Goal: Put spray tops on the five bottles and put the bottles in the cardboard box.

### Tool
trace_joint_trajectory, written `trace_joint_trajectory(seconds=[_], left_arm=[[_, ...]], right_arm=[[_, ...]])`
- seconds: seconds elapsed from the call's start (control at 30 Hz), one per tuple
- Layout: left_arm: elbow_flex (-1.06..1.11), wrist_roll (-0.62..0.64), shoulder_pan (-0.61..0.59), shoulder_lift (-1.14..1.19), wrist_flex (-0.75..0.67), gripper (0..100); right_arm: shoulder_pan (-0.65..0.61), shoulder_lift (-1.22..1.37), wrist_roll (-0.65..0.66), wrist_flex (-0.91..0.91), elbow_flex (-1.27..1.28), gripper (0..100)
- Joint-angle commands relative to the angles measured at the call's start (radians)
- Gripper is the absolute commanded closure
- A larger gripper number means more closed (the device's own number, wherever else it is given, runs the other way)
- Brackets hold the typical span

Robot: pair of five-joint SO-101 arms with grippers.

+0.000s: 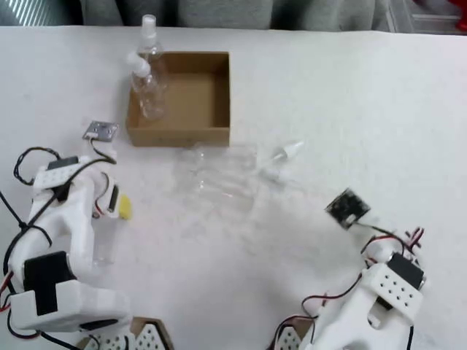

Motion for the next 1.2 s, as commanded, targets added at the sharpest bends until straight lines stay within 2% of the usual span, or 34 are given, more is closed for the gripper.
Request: trace_joint_trajectory(seconds=[0.0,0.23,0.3,0.37,0.53,0.8,1.0,1.17], left_arm=[[-0.041,0.005,-0.007,-0.004,0.011,96],[-0.041,0.005,-0.007,-0.004,0.011,96],[-0.041,0.005,-0.007,-0.004,0.011,96],[-0.041,0.005,-0.007,-0.004,0.011,96],[-0.041,0.005,-0.007,-0.004,0.011,96],[-0.041,0.005,-0.007,-0.004,0.011,96],[-0.041,0.005,-0.007,-0.004,0.011,97],[-0.041,0.005,-0.008,-0.004,0.011,97]], right_arm=[[0.007,-0.012,-0.229,0.025,-0.118,82.0],[0.007,-0.008,-0.663,0.289,-0.221,95.0],[0.007,-0.008,-0.761,0.326,-0.216,98.6],[0.016,-0.008,-0.821,0.352,-0.192,97.8],[0.074,-0.008,-0.87,0.285,-0.104,98.2],[0.073,-0.005,-0.908,-0.042,0.074,98.2],[0.033,0.001,-0.937,-0.073,0.077,98.2],[0.015,0.157,-1.005,-0.047,-0.048,98.2]])
